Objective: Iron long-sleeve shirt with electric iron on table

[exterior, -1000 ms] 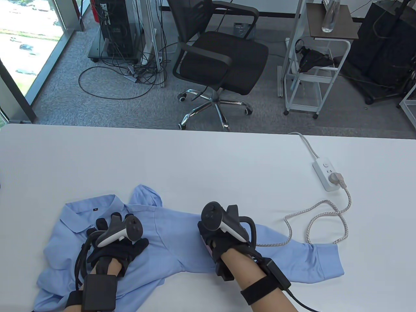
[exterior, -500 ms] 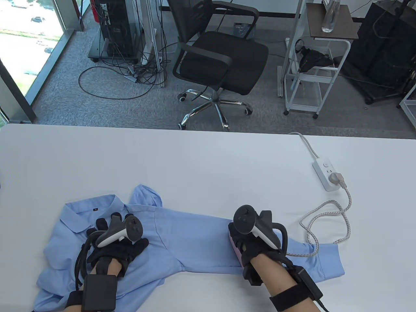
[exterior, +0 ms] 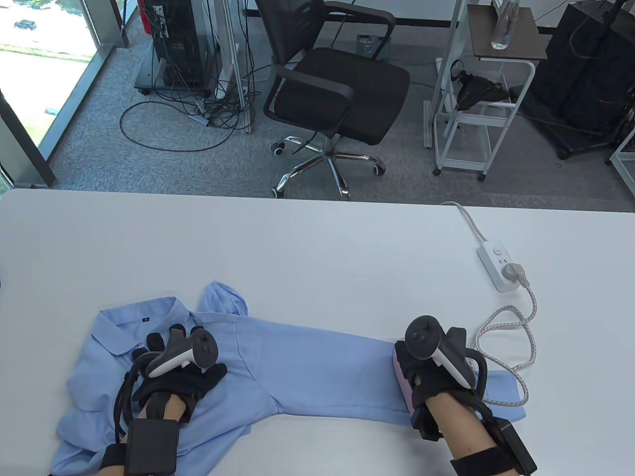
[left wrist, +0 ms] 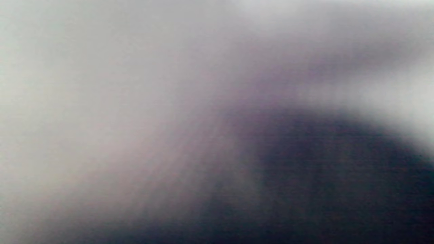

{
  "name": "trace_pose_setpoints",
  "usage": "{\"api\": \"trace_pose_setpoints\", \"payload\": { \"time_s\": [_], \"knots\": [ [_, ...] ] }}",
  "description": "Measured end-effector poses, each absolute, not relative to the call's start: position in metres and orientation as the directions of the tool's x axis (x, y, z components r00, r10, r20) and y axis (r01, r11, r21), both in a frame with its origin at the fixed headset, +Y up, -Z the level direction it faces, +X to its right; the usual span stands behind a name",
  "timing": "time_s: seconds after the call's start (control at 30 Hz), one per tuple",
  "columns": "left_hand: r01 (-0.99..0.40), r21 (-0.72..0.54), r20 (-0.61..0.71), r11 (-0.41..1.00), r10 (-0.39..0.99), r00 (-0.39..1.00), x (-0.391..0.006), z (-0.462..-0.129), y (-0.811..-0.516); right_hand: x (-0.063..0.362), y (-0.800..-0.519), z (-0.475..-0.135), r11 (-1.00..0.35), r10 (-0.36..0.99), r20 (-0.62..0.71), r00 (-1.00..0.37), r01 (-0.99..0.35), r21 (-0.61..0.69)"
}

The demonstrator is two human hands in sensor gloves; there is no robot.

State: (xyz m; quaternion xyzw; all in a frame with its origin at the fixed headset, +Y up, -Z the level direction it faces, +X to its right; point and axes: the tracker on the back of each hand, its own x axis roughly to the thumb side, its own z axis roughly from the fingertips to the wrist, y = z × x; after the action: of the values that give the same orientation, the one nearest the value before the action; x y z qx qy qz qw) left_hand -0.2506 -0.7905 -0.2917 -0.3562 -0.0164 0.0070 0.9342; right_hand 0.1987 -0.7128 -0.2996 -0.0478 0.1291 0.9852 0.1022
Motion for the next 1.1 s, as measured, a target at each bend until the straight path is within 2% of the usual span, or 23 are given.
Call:
{"api": "trace_pose_setpoints", "payload": {
  "time_s": [0.2,0.37,0.53,0.57,0.63,0.7,0.8,0.87,0.97,1.03,1.1],
  "knots": [
    [-0.002,-0.666,0.025,0.746,0.026,0.999,-0.251,-0.291,-0.791,0.216,-0.711,-0.297,-0.961,0.114,-0.142,-0.983,-0.145,0.235],
    [-0.002,-0.666,0.026,0.746,0.025,0.999,-0.251,-0.291,-0.791,0.233,-0.713,-0.294,-0.958,0.171,-0.187,-0.967,-0.208,0.197],
    [-0.002,-0.666,0.026,0.746,0.025,0.999,-0.251,-0.291,-0.791,0.231,-0.713,-0.295,-0.962,0.143,-0.185,-0.972,-0.18,0.206],
    [-0.002,-0.666,0.026,0.746,0.025,0.999,-0.251,-0.291,-0.791,0.231,-0.712,-0.296,-0.959,0.141,-0.179,-0.974,-0.179,0.221],
    [-0.002,-0.666,0.026,0.746,0.025,0.999,-0.251,-0.291,-0.791,0.229,-0.704,-0.305,-0.919,0.053,-0.17,-0.984,-0.115,0.378],
    [-0.002,-0.666,0.026,0.746,0.025,0.999,-0.251,-0.291,-0.791,0.227,-0.697,-0.314,-0.88,0.028,-0.17,-0.985,-0.105,0.464],
    [-0.002,-0.666,0.026,0.746,0.025,0.999,-0.251,-0.291,-0.791,0.217,-0.688,-0.33,-0.816,-0.093,-0.133,-0.987,-0.001,0.578],
    [-0.002,-0.666,0.026,0.746,0.025,0.999,-0.251,-0.291,-0.791,0.21,-0.685,-0.339,-0.781,-0.125,-0.096,-0.988,0.038,0.623],
    [-0.002,-0.666,0.026,0.746,0.025,0.999,-0.251,-0.291,-0.791,0.203,-0.676,-0.352,-0.77,-0.024,-0.09,-0.996,-0.039,0.637],
    [0.002,-0.669,0.031,0.743,0.025,0.999,-0.251,-0.292,-0.791,0.204,-0.658,-0.362,-0.817,0.08,-0.099,-0.992,-0.122,0.564],
    [0.003,-0.67,0.033,0.742,0.025,0.999,-0.251,-0.292,-0.791,0.213,-0.637,-0.375,-0.868,0.26,-0.103,-0.96,-0.279,0.41]
  ]
}}
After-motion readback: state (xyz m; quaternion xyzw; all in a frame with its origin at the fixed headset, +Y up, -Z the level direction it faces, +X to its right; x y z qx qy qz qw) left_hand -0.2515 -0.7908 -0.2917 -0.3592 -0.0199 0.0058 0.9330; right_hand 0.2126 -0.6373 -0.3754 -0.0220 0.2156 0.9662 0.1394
